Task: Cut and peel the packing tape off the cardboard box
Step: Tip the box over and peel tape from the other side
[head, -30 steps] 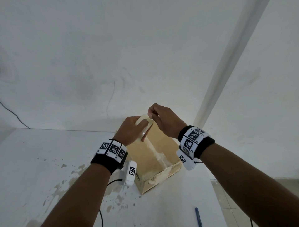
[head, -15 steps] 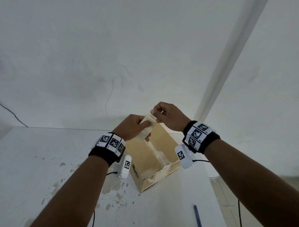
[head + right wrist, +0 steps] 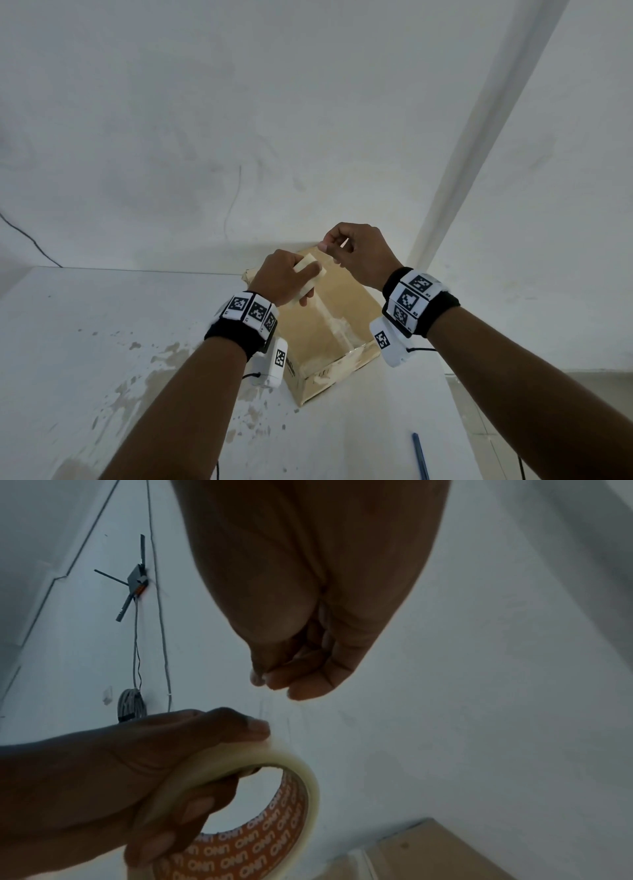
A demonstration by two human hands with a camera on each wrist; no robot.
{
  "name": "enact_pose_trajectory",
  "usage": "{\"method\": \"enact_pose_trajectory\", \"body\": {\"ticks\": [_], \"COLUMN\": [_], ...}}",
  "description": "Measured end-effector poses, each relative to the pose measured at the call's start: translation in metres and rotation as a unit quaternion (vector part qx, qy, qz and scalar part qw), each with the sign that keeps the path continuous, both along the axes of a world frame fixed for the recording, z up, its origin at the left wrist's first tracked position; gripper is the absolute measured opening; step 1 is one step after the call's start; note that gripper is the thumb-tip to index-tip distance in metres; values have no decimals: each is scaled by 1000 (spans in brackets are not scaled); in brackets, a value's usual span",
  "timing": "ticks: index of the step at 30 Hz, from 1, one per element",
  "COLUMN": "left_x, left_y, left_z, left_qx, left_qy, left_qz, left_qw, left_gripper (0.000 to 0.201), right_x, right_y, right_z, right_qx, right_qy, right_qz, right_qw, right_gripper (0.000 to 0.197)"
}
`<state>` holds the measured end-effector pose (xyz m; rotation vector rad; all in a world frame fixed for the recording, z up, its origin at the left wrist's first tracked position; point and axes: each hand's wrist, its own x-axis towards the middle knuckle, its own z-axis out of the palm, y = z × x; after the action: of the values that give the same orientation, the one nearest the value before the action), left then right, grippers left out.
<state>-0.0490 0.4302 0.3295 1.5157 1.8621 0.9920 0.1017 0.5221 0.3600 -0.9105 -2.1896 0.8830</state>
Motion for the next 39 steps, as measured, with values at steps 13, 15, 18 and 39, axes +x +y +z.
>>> {"method": "enact_pose_trajectory", "body": {"ticks": [13,15,18,39], "left_x": [3,3,3,8], "left_y": [4,4,4,7], "left_z": [1,0,-1,5], "left_qx": [42,39,38,73], "left_qy": [-29,-19,-10,-18], "left_qz": [-19,-18,-10,-2], "left_qw": [999,999,999,997], "left_gripper": [44,43,41,32], "right_x": [2,3,3,3], "right_y": [10,12,13,5], "right_z": [-3,-4,-3,-1], "right_qx": [5,-13,-58,-349], "right_qy": [62,62,70,164], "right_qz": [-9,-6,-9,65], "right_qw": [998,998,996,920], "right_gripper": [15,16,17,20]}}
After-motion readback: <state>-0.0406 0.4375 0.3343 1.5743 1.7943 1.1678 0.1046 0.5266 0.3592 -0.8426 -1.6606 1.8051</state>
